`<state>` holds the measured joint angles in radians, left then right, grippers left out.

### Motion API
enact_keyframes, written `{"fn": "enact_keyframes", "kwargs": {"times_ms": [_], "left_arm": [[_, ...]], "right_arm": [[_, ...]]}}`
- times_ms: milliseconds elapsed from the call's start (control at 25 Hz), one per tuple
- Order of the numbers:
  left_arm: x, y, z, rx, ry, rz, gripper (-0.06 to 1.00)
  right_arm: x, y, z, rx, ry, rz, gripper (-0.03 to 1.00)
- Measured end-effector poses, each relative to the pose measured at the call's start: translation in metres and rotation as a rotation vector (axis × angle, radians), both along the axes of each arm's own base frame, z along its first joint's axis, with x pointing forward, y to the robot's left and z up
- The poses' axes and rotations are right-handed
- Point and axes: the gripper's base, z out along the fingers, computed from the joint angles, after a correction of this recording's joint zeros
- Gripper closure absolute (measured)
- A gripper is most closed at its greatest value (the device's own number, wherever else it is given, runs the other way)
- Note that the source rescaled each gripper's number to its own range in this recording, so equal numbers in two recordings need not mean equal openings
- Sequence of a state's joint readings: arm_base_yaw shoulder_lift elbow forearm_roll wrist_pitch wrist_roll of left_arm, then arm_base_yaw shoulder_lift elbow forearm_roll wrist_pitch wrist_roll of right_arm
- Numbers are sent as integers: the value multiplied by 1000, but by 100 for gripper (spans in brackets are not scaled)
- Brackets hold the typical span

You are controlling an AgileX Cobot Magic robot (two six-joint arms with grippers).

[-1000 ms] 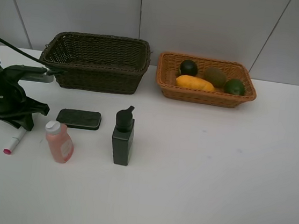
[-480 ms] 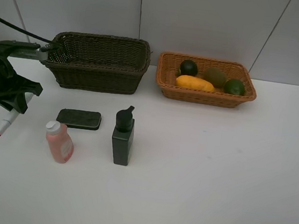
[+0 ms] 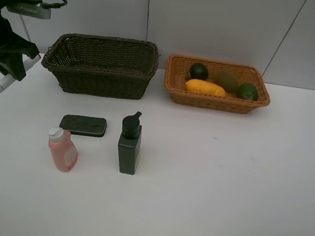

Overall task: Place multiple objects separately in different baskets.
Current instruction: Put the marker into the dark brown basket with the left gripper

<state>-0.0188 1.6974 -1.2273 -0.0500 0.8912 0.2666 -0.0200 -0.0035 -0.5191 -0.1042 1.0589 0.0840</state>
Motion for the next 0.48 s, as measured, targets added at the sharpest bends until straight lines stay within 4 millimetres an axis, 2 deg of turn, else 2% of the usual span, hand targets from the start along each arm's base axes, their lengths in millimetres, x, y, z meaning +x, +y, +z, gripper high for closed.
{"fn": "enact_keyframes", "kwargs": {"times_ms": [200,320,400,480], "left_arm": [[17,-1,25,27,-141,-109,91],[24,-1,32,44,-208,-154,91],[37,-5,43,80,-317,-238,91],[47,-12,45,102,-369,-302,91]], "right_arm": [[0,0,0,0,0,0,-3],[0,0,0,0,0,0,-3],[0,0,0,0,0,0,-3],[0,0,0,0,0,0,-3]]}}
